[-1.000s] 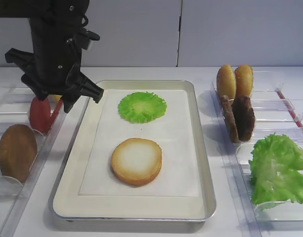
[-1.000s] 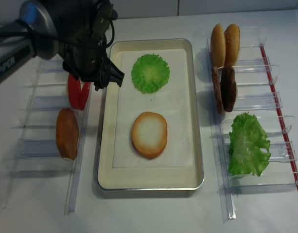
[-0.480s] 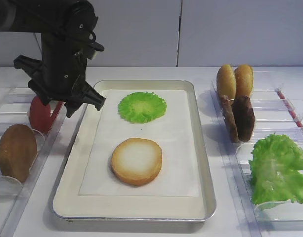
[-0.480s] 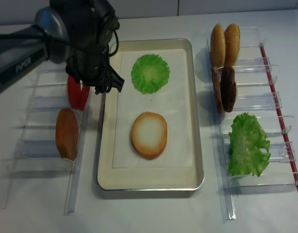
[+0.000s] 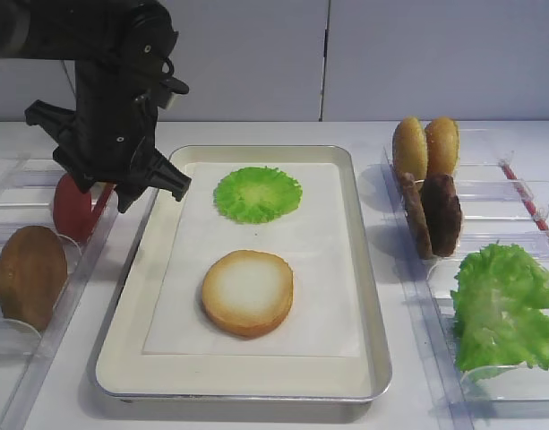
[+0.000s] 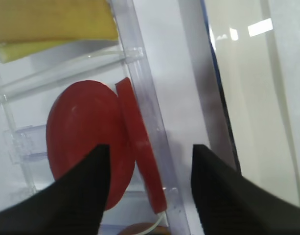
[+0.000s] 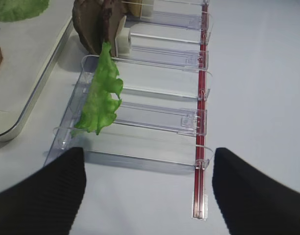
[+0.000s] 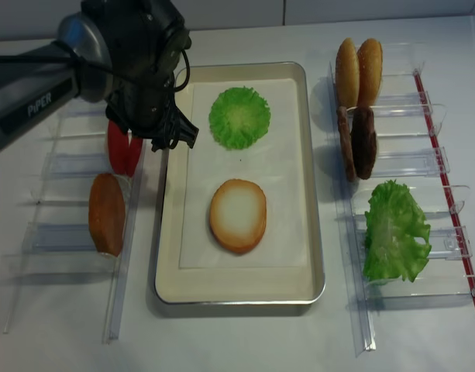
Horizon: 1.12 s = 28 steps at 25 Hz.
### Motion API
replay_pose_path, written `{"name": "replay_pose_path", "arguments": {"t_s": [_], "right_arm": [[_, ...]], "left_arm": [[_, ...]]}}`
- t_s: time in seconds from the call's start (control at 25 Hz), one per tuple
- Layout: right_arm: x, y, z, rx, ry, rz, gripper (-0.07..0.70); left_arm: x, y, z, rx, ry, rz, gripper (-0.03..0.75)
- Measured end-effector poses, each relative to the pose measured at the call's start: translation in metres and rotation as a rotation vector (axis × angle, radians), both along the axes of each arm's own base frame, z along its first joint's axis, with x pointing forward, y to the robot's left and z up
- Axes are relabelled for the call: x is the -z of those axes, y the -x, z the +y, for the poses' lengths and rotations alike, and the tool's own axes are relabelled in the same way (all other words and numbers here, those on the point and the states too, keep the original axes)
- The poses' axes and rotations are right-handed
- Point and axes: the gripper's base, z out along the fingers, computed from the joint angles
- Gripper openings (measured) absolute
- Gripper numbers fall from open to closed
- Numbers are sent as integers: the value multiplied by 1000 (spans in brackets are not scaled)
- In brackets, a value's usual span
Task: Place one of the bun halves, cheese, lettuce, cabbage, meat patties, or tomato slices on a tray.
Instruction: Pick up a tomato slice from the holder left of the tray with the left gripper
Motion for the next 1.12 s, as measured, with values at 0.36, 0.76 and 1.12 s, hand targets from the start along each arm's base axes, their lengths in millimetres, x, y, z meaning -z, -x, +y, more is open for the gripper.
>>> {"name": "replay_pose_path", "arguments": {"t_s": [0.36, 0.76, 1.12], "right_arm": [[0, 0, 0, 0, 0, 0, 565], [0, 0, 0, 2, 0, 0, 565], [0, 0, 0, 3, -2, 1, 563]], "left_arm": [[0, 0, 0, 0, 0, 1, 176], [0, 0, 1, -2, -10, 0, 65], [-26, 13, -1, 9, 24, -45, 63]]}}
